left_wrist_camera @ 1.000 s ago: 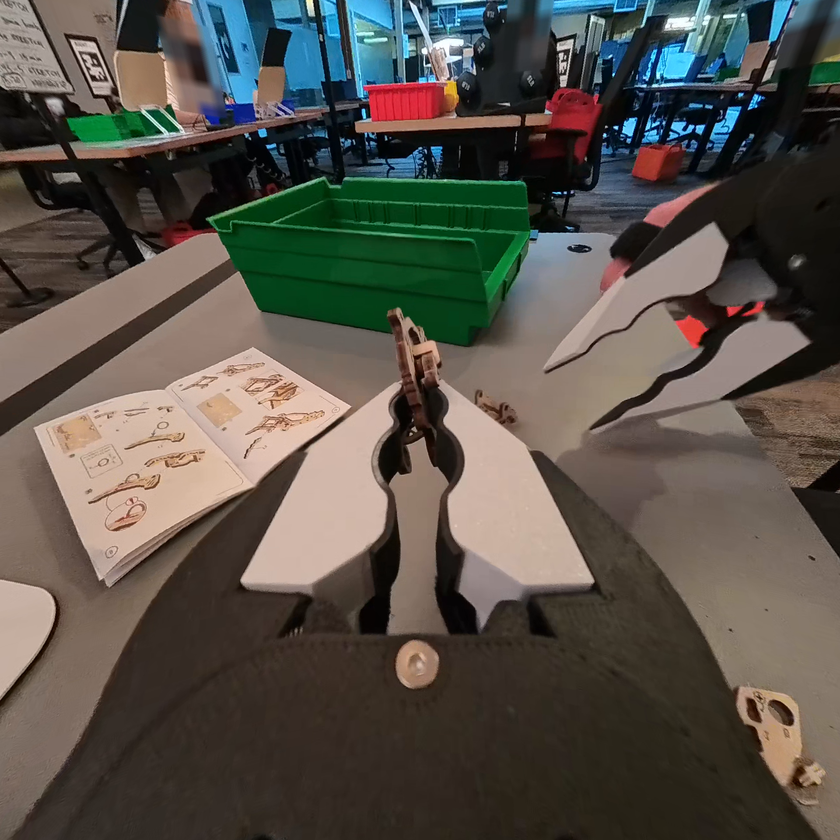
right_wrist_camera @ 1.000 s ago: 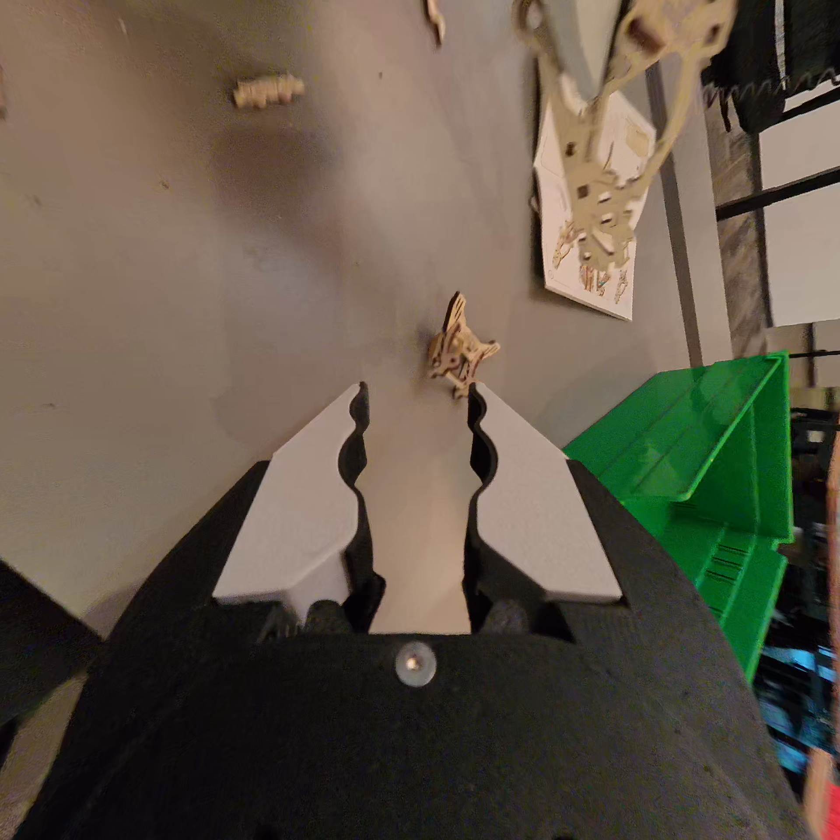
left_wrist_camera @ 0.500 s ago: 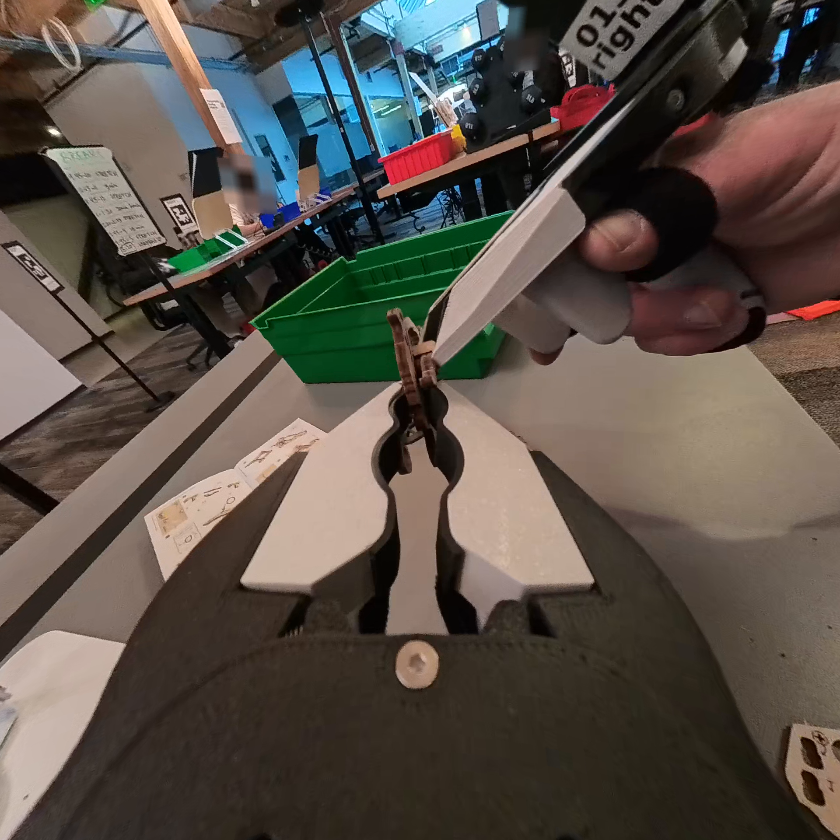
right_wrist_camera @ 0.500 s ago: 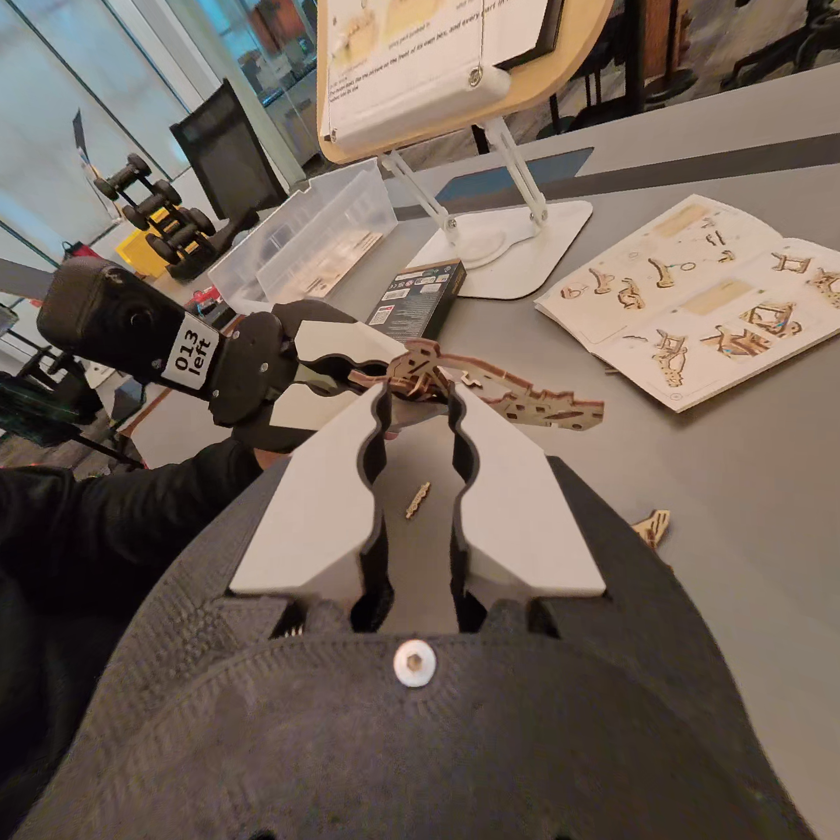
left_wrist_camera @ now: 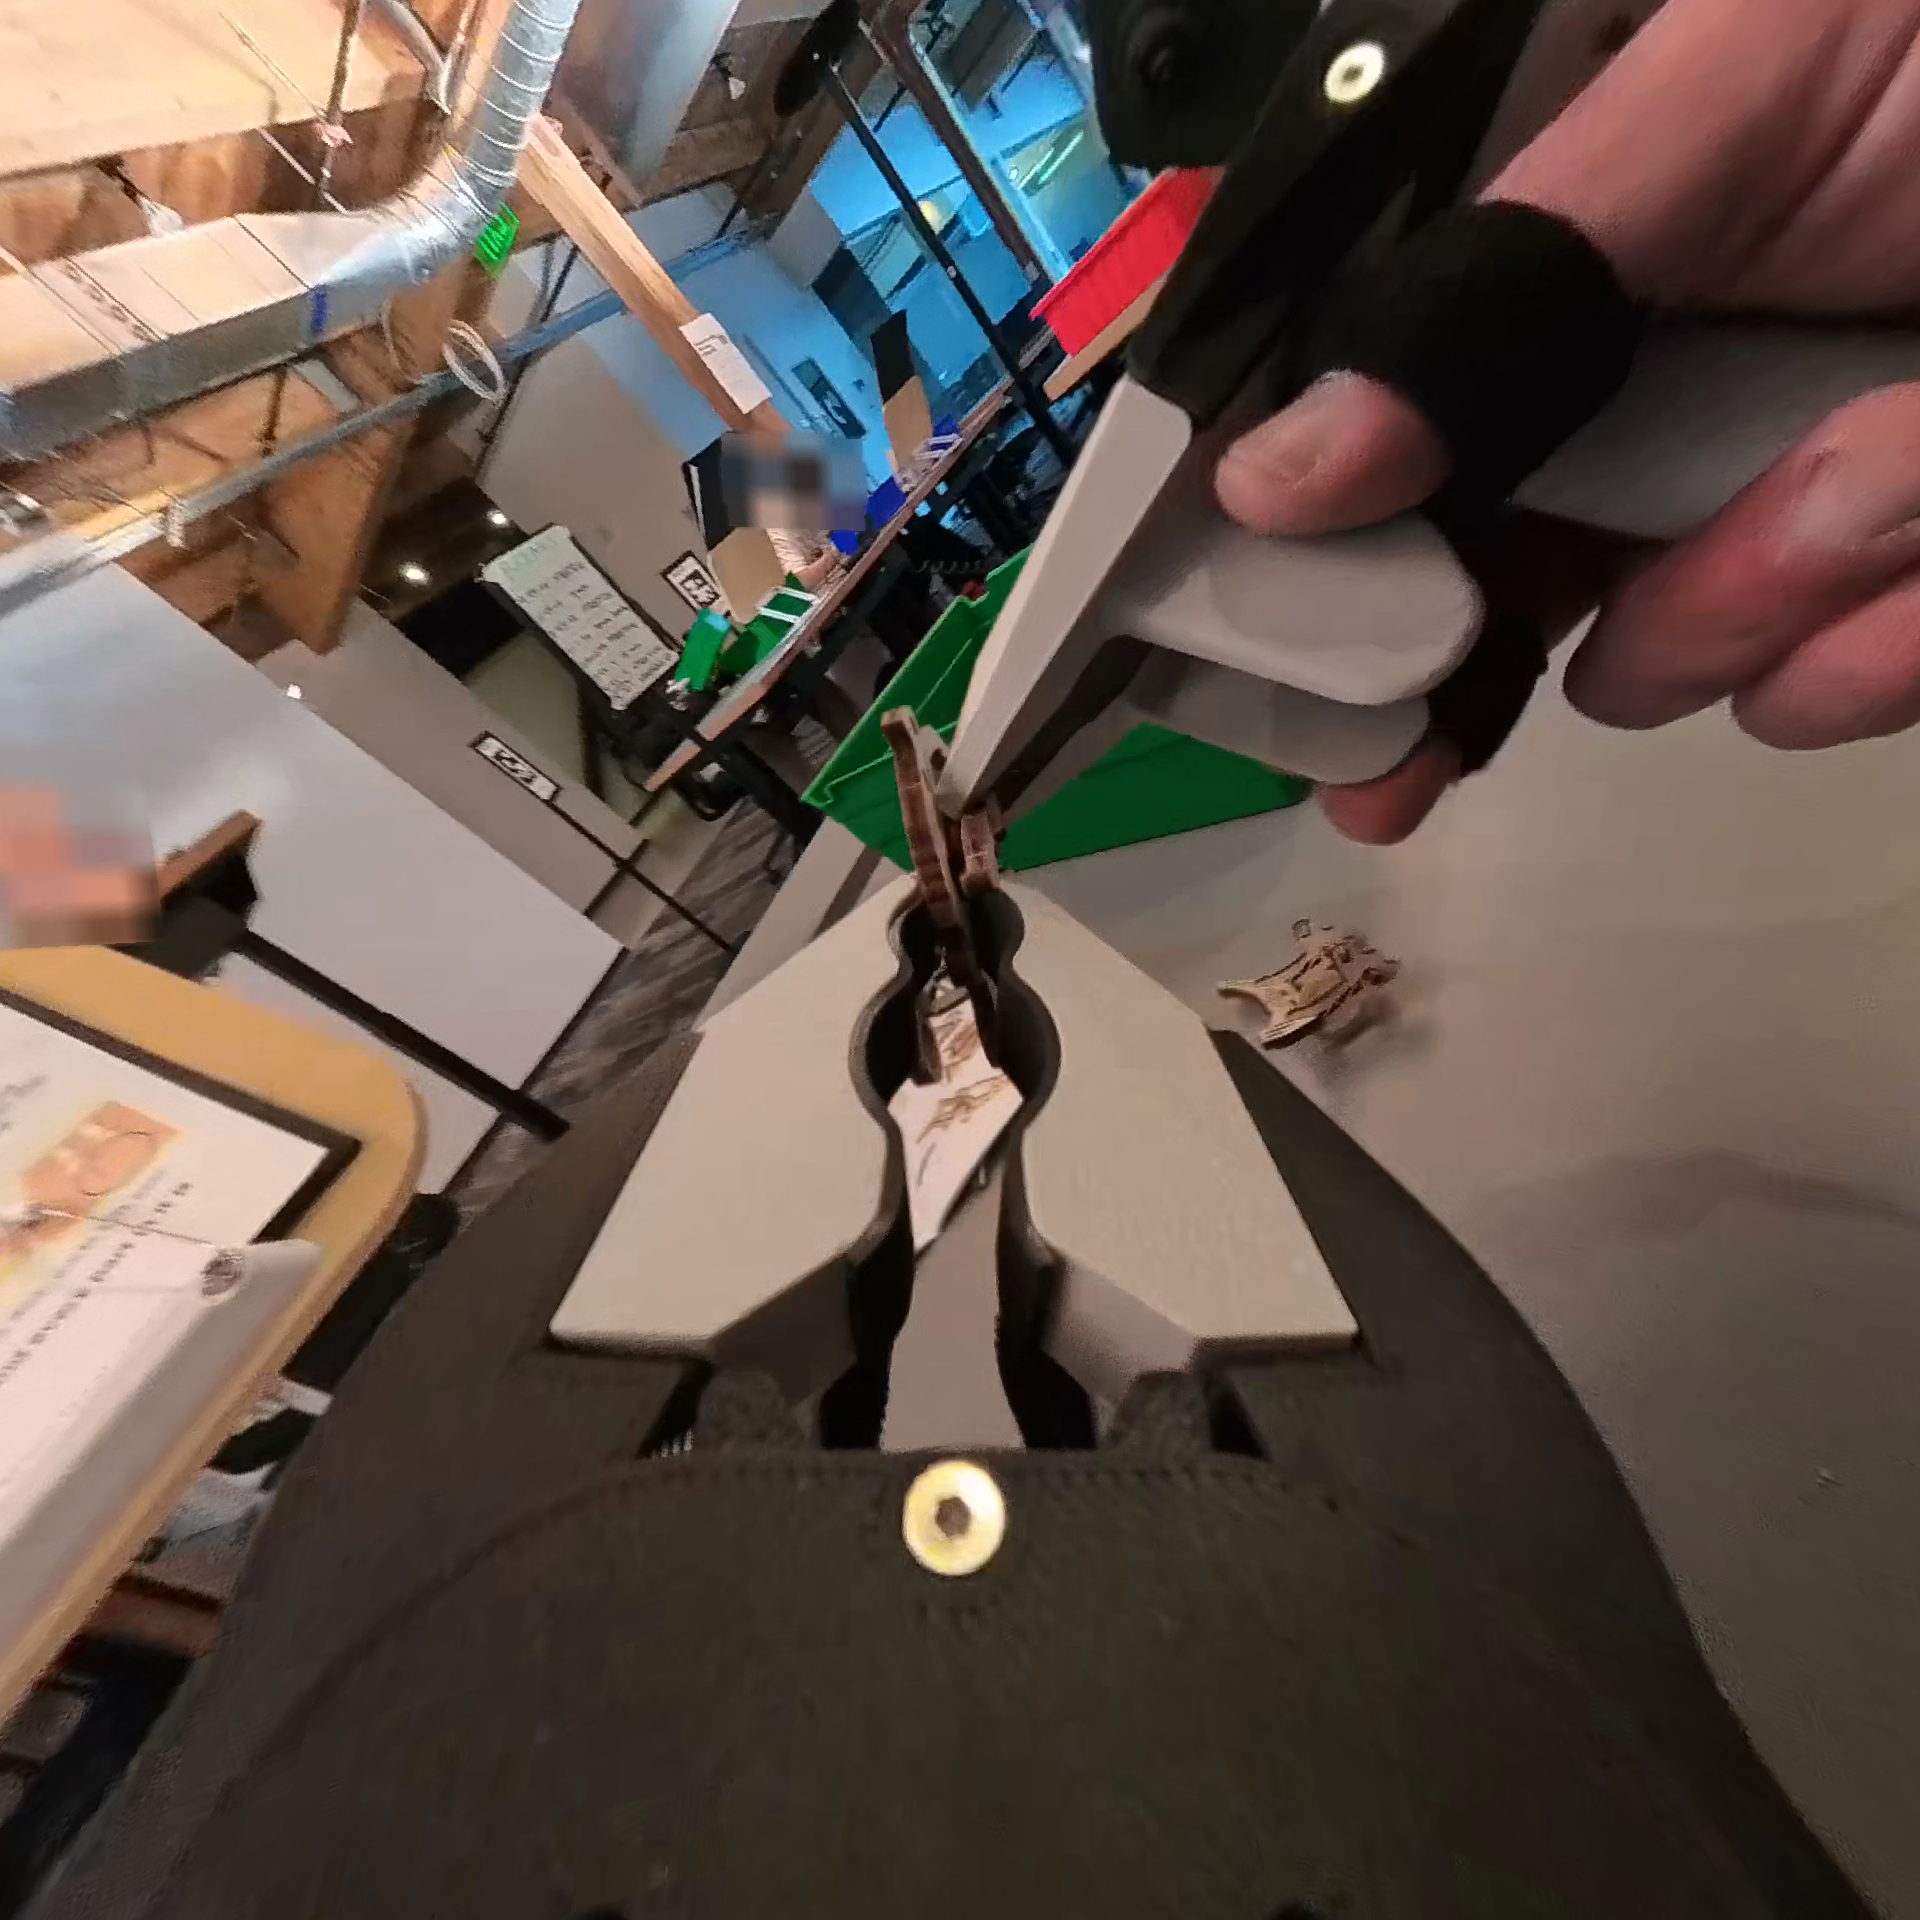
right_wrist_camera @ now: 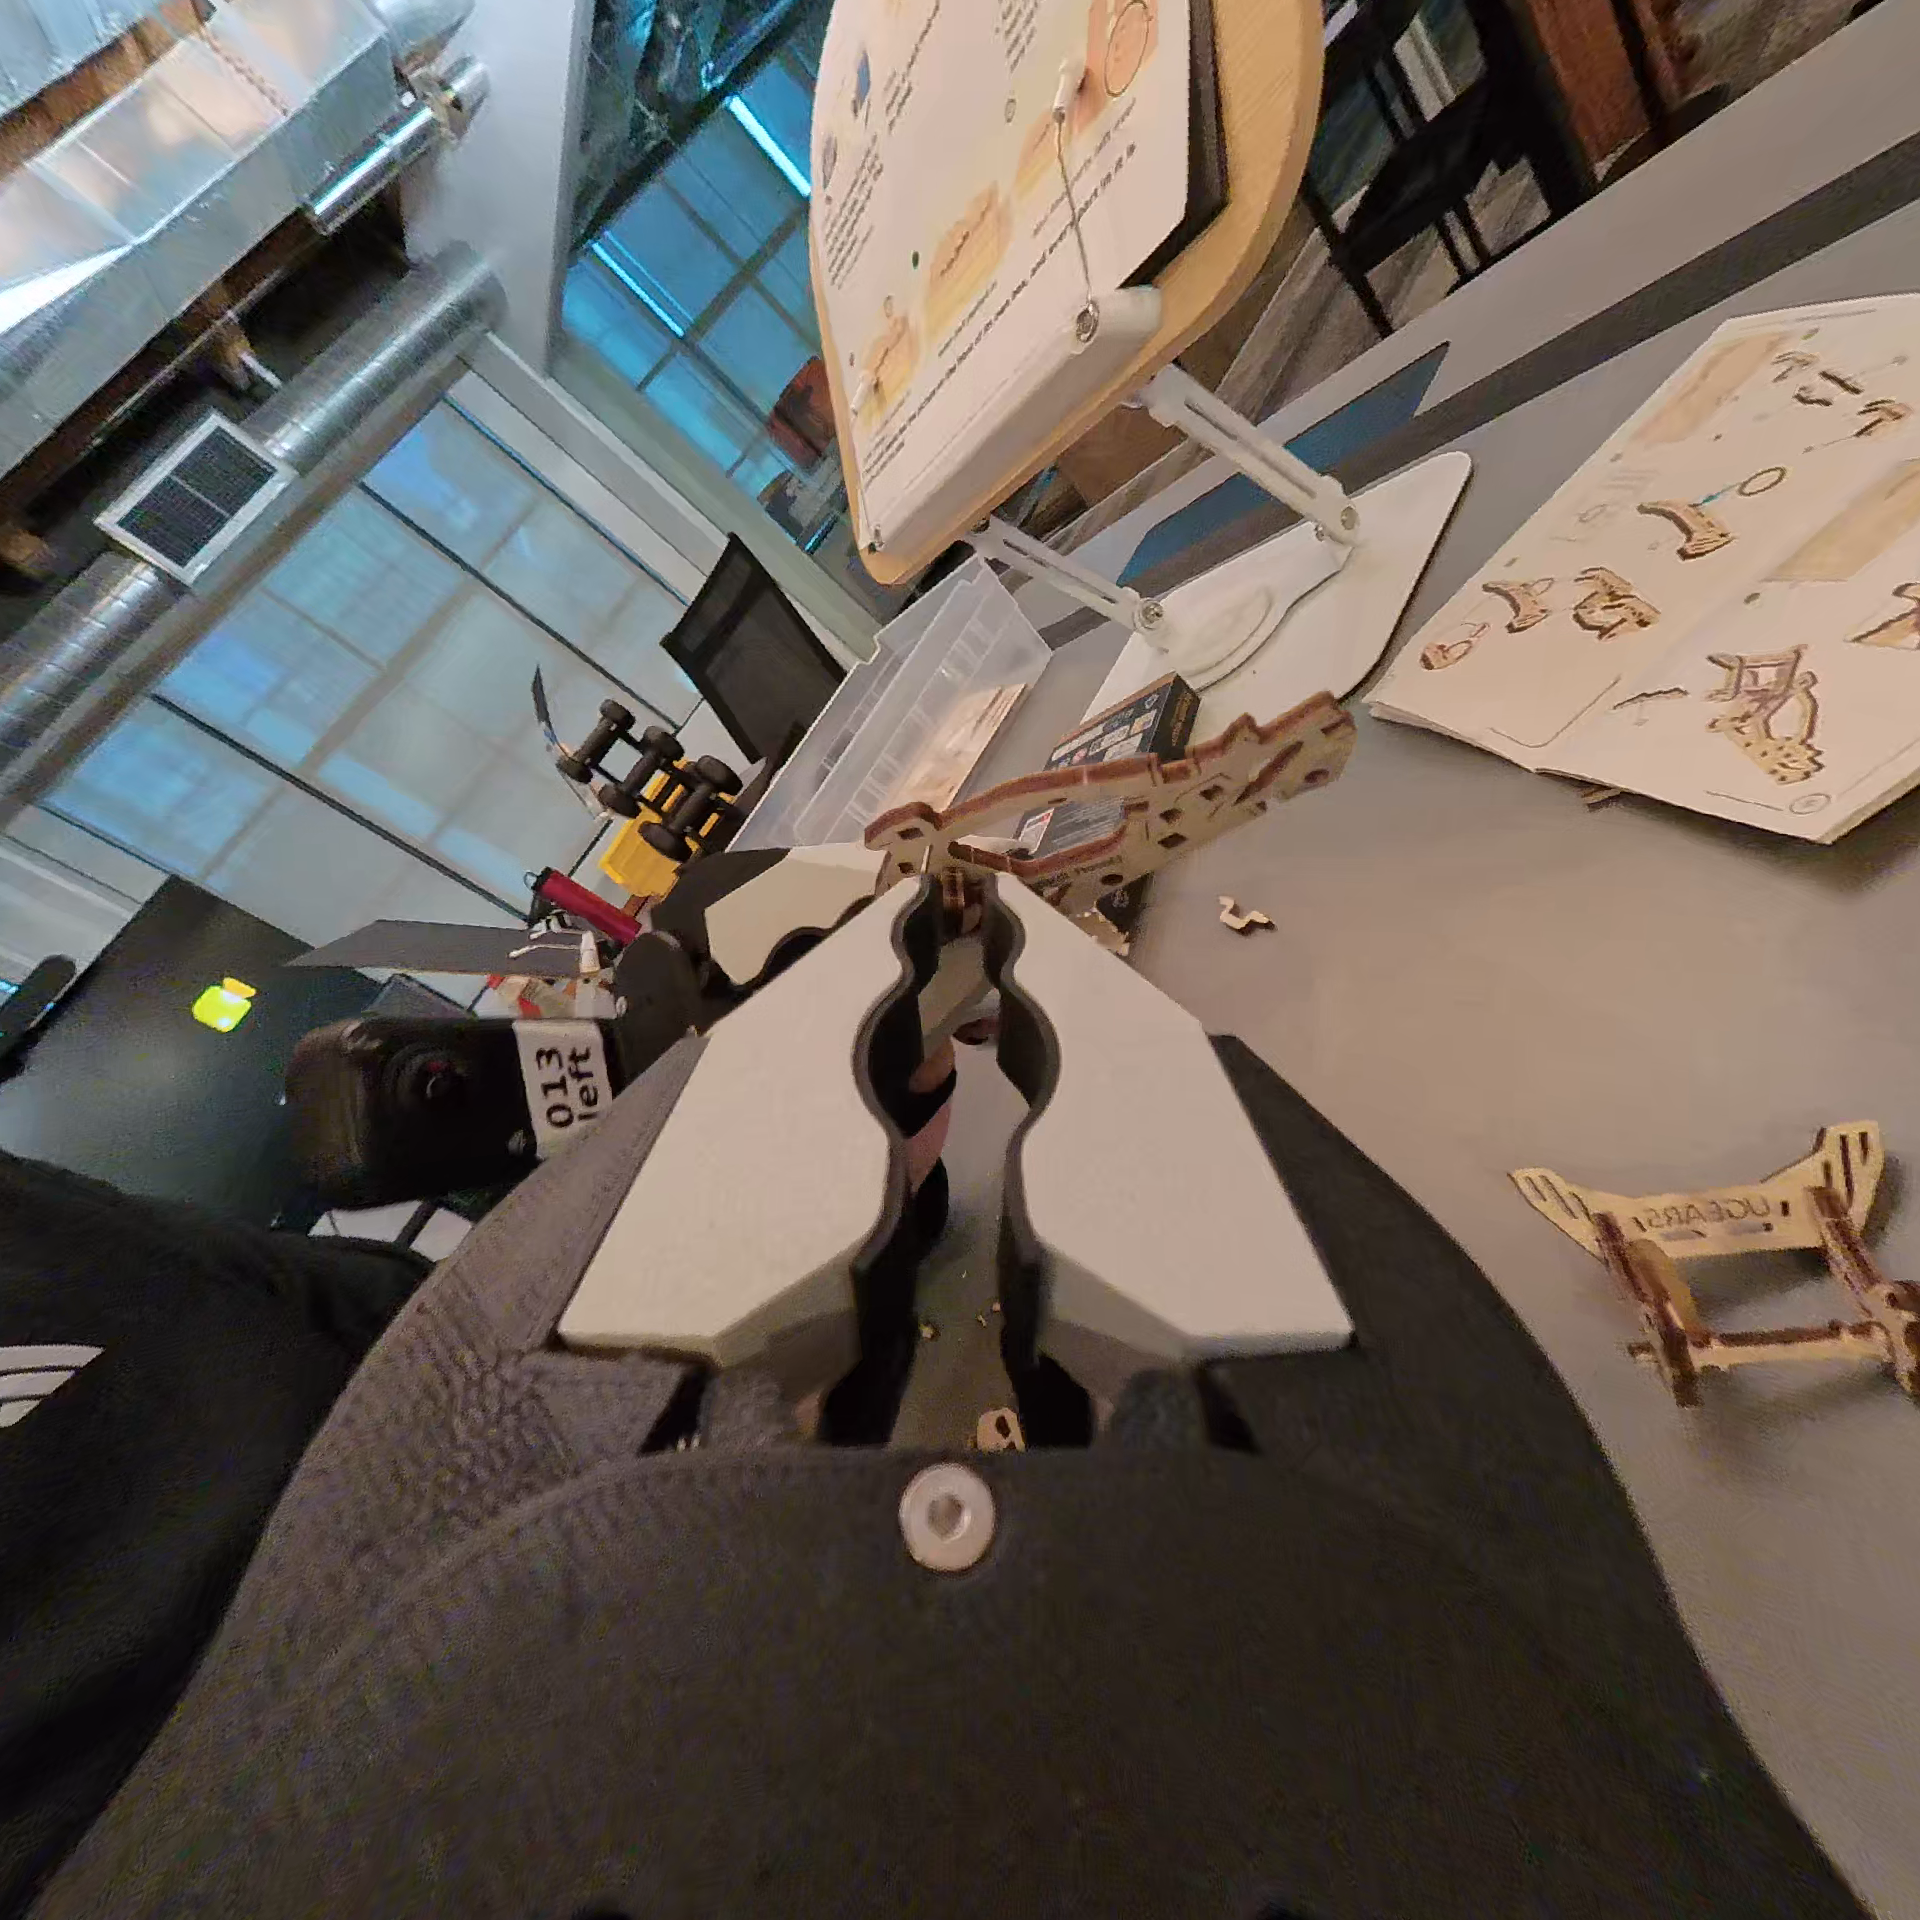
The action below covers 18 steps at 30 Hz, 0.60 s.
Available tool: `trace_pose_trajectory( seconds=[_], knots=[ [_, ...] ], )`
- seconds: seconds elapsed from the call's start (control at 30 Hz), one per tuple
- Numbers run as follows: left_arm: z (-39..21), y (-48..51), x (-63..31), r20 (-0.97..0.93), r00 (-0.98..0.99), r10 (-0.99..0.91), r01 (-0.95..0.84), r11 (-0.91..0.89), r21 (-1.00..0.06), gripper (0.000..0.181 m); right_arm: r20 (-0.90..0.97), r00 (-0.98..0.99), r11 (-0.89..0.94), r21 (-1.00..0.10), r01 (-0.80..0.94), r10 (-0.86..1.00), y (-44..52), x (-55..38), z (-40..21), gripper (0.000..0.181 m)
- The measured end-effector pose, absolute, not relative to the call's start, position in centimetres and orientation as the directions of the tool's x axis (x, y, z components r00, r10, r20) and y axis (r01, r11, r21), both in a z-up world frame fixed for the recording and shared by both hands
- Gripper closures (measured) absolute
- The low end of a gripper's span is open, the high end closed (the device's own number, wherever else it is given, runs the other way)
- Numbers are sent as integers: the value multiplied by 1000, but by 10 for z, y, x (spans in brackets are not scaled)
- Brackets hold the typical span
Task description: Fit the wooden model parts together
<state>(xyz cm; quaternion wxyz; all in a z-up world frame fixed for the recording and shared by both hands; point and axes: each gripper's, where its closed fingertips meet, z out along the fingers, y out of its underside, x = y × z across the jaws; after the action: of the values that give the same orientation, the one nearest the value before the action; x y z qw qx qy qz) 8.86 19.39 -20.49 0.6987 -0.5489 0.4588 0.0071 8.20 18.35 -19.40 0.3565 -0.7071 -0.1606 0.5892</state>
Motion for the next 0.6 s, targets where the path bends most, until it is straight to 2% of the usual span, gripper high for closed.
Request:
trace_pose_trajectory(
  seconds=[0.2, 0.43, 0.6],
  knots=[
    [-198, 193, 86, -670, 588, -453, -556, 374, -742, 176, -649, 280, -612, -761, -217, 707, 181, 82, -187, 178],
    [-191, 193, 80, -500, 677, -540, -431, 260, -864, 176, -640, 299, -581, -768, -269, 708, 180, 77, -181, 178],
    [-191, 192, 80, -382, 694, -610, -327, 207, -922, 176, -616, 293, -567, -788, -240, 731, 178, 76, -180, 178]
  ],
)
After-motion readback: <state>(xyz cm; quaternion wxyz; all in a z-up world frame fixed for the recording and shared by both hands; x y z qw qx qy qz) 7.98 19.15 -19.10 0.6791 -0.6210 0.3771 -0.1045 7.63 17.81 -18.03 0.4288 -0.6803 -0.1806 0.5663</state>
